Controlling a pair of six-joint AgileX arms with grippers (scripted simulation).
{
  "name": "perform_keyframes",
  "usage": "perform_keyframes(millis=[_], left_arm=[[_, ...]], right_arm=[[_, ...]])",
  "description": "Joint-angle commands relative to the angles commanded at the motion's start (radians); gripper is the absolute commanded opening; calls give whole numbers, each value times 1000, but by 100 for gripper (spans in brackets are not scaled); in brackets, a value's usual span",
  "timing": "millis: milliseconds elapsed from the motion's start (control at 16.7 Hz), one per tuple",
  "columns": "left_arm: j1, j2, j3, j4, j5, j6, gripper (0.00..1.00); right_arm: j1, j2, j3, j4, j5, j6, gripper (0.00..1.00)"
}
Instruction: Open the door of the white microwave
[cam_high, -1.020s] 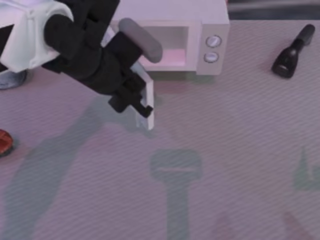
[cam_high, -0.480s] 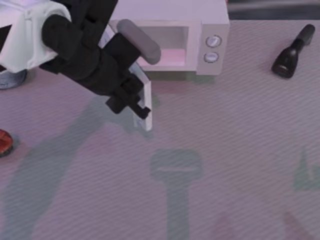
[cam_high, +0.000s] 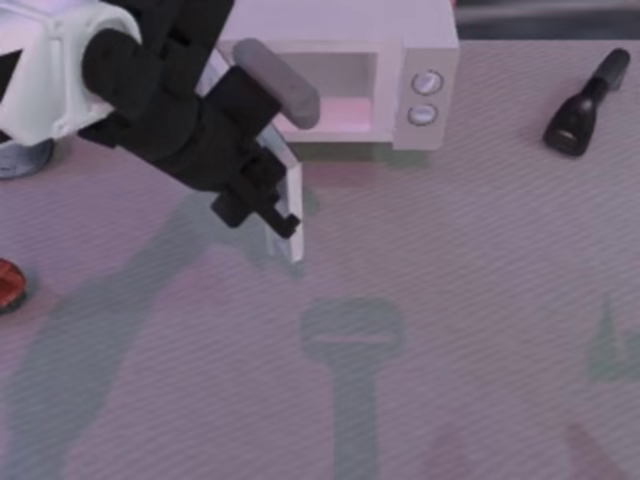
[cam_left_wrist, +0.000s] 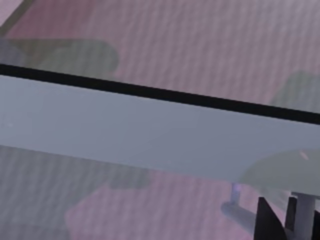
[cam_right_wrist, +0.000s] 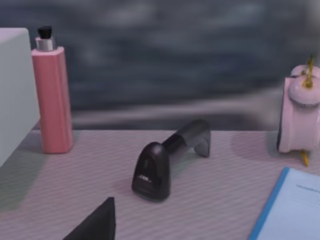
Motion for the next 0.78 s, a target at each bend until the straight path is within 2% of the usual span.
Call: perform_keyframes(millis=[540,780], left_arm=[[0,0,0,0,0,0,0],[11,-2,-7,-13,19,30,0]], right_arm=[[0,0,0,0,0,0,100],[0,0,0,0,0,0,100]])
